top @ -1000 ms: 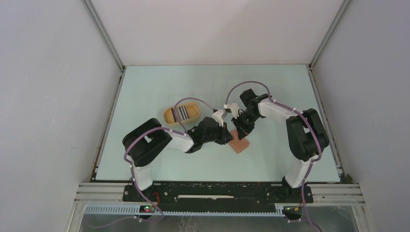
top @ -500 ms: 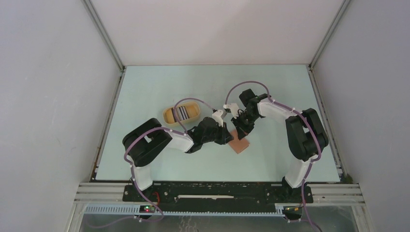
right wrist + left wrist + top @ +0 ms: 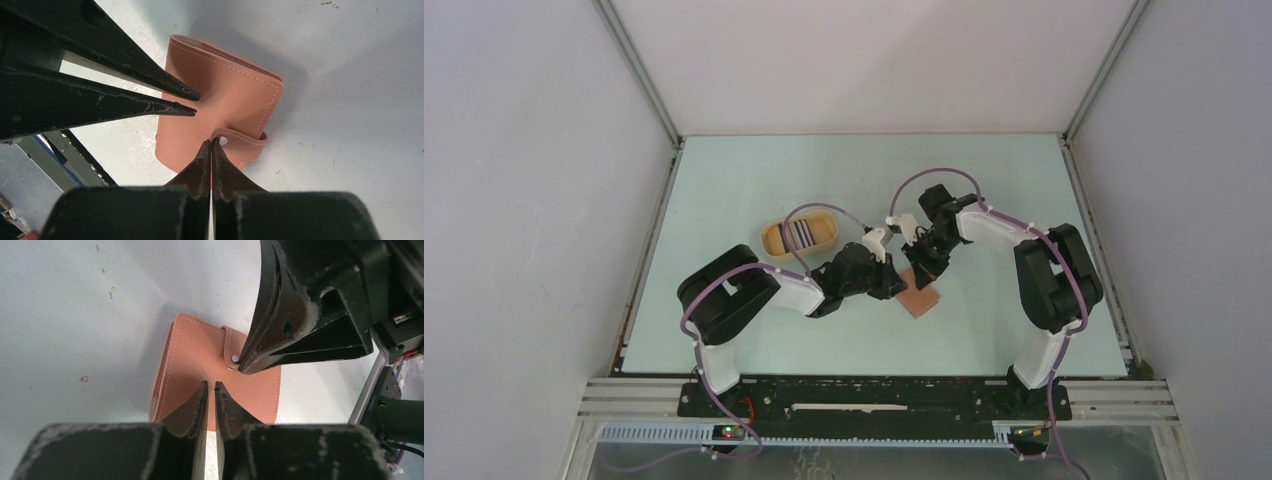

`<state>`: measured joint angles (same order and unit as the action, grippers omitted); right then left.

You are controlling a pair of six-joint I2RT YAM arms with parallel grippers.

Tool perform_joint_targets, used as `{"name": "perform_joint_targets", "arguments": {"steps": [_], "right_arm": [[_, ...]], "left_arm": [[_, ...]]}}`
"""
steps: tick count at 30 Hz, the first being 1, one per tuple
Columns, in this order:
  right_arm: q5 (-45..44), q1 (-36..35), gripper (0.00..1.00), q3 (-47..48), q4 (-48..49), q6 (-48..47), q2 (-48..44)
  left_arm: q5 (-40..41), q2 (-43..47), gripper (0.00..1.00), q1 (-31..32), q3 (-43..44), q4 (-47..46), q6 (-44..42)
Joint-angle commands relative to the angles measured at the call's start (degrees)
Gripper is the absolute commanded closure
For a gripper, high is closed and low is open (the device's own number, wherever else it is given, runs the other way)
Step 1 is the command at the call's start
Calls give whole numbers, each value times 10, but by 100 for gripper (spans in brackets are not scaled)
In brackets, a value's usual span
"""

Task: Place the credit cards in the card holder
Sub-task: Close the card holder at the center of the board.

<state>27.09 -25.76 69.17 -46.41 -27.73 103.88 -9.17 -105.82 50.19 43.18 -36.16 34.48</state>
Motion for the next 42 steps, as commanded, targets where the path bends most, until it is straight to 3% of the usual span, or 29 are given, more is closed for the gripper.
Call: {"name": "perform_joint_targets", "arguments": {"steps": [1, 23, 32, 33, 36, 42], "right_arm": [[22, -35, 100, 11, -23, -33, 21], [-37, -35, 100, 31, -40, 5, 94], [-5, -2, 100, 32, -44, 7, 102], [8, 0, 99, 34, -48, 2, 102], [62, 9, 80, 40, -71, -26, 95], [133, 21, 72, 41, -92, -70, 47]], "left_arm": [[-8, -5, 86, 0, -2, -16, -6], [-10, -5, 86, -1, -4, -19, -5], [-10, -4, 86, 0, -4, -20, -6], [-10, -3, 86, 0, -5, -21, -5], [-9, -3, 85, -1, -6, -22, -5], [-10, -4, 85, -1, -6, -23, -4]]}}
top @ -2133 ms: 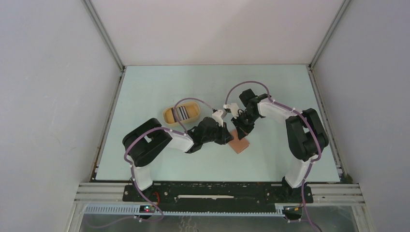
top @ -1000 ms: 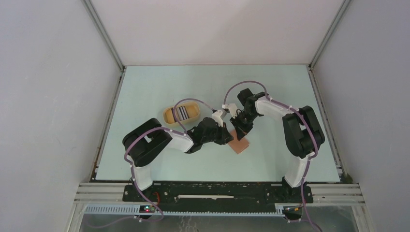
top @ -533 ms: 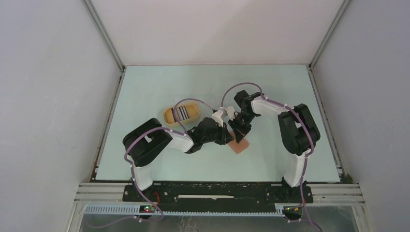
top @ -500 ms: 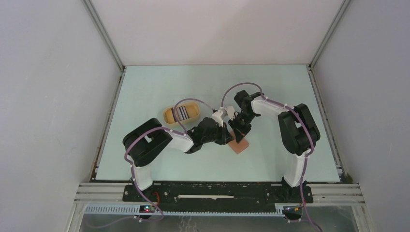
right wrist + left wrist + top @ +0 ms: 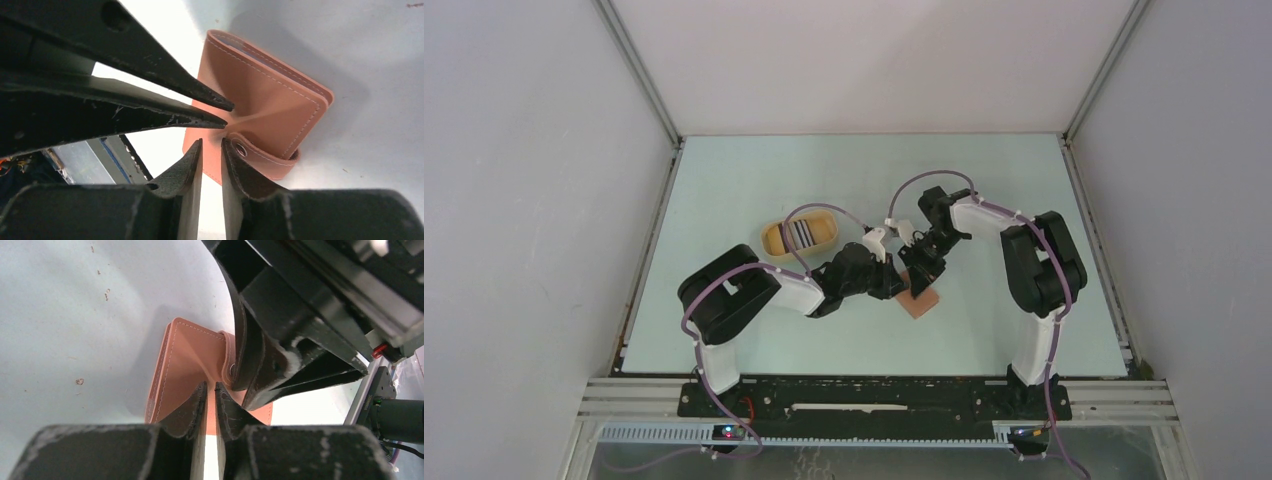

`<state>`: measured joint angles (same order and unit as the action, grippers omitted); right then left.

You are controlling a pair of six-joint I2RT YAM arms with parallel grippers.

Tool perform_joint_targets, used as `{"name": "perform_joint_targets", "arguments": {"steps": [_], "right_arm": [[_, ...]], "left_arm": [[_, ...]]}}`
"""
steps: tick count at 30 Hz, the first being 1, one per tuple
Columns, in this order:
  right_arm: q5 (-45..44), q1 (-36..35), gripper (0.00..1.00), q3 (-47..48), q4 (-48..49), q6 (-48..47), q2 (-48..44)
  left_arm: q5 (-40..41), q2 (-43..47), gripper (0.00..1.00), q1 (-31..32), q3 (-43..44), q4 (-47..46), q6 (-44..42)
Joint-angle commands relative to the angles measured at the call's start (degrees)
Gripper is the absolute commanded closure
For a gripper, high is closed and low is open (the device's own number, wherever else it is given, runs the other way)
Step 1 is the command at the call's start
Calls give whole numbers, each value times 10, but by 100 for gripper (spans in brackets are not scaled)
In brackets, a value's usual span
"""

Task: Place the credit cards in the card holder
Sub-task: Close the card holder at the center of the board.

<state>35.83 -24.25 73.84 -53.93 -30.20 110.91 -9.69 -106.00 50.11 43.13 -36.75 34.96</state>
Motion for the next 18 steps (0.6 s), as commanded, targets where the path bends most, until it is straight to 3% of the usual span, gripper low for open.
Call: {"name": "perform_joint_targets", "arguments": {"steps": [1, 18], "right_arm": [[53, 8, 72, -6, -18, -49, -30], [123, 45, 73, -22, -39, -116, -123]], "left_arm": [[-6, -2, 85, 0, -5, -17, -9], [-6, -5, 85, -1, -3, -17, -9]]}}
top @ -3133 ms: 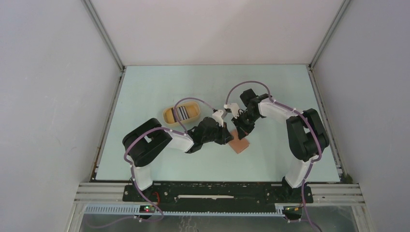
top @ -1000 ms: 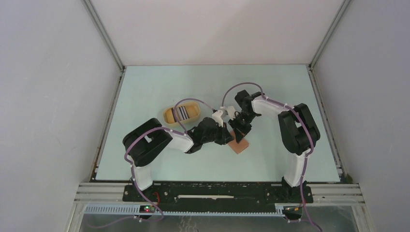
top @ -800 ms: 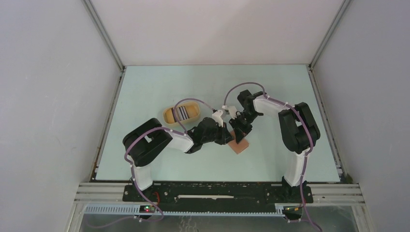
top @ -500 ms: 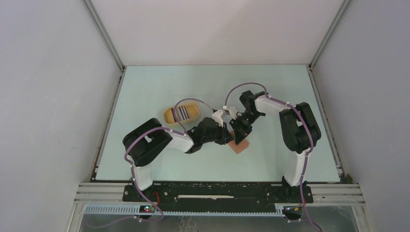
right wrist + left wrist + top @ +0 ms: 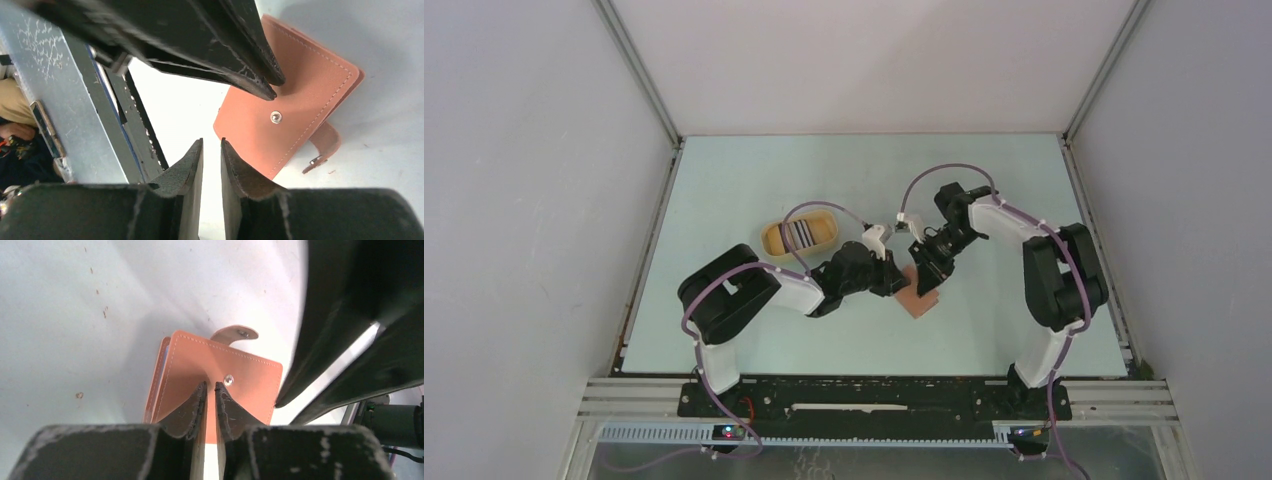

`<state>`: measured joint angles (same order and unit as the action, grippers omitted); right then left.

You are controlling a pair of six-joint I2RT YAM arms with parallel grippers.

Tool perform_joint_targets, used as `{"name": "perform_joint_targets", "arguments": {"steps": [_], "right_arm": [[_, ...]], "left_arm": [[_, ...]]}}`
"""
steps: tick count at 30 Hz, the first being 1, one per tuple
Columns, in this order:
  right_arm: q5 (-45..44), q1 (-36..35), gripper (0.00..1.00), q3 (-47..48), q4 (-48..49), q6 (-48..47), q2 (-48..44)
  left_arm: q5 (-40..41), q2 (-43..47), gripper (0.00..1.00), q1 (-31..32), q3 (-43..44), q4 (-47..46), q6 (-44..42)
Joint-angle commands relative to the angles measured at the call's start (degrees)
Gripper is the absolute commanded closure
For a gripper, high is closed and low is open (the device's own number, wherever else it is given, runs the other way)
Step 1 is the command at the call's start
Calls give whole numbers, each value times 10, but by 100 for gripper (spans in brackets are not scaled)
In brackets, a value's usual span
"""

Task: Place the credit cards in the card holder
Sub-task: Close the card holder at the center of the board.

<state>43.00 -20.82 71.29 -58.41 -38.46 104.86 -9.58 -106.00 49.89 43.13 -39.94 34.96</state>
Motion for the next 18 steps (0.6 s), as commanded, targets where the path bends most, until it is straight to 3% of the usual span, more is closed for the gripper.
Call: {"name": "perform_joint_targets", "arguments": {"steps": [1, 6, 10, 18], "right_arm": [[48, 16, 73, 2, 11, -28, -69], [28, 42, 73, -21, 68, 16, -98], [-59, 47, 71, -54, 152, 86, -115], [-124, 50, 63, -55, 167, 113, -82]], "left_arm": [[-8, -6, 85, 1, -2, 15, -9], [-7, -7, 85, 1, -1, 15, -9], [-8, -8, 86, 2, 1, 18, -9], [-9, -10, 86, 2, 2, 18, -8]]}}
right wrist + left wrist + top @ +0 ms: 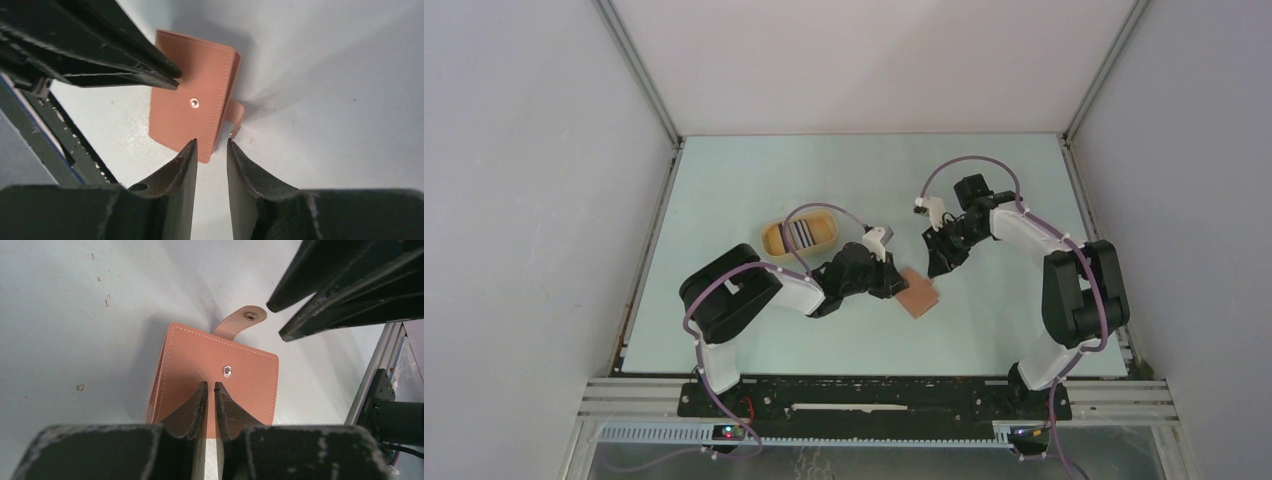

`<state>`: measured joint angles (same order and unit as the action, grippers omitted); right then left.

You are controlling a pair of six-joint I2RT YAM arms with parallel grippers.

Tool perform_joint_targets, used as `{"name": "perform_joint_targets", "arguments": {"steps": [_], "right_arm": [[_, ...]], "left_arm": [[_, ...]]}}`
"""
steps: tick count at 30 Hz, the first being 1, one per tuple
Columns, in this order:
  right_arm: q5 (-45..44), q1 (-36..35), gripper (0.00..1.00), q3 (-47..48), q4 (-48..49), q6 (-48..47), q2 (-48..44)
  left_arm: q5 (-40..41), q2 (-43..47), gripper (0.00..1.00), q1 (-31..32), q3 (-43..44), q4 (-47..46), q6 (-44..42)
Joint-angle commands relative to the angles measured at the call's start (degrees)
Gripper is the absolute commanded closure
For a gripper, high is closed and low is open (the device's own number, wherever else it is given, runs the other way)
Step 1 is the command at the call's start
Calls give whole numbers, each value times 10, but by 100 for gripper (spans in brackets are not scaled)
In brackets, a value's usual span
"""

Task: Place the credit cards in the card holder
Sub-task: Close the card holder at the center of the board.

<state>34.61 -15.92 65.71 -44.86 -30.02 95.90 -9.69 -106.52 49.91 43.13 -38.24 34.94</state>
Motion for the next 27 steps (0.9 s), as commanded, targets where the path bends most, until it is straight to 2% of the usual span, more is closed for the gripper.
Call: {"name": "perform_joint_targets", "arguments": {"steps": [1, 8, 16, 27], "right_arm": [[-43, 1, 62, 1, 33, 32, 10], [-41, 8, 59, 5, 32, 44, 26], [0, 21, 70, 19, 11, 48, 50], [45, 53, 69, 22, 11, 65, 58]], "left_arm": [[-8, -4, 86, 1, 2, 1, -8], [-9, -4, 86, 1, 1, 1, -9], [-10, -4, 86, 1, 1, 1, -9], [-10, -4, 86, 1, 2, 1, -9]]}}
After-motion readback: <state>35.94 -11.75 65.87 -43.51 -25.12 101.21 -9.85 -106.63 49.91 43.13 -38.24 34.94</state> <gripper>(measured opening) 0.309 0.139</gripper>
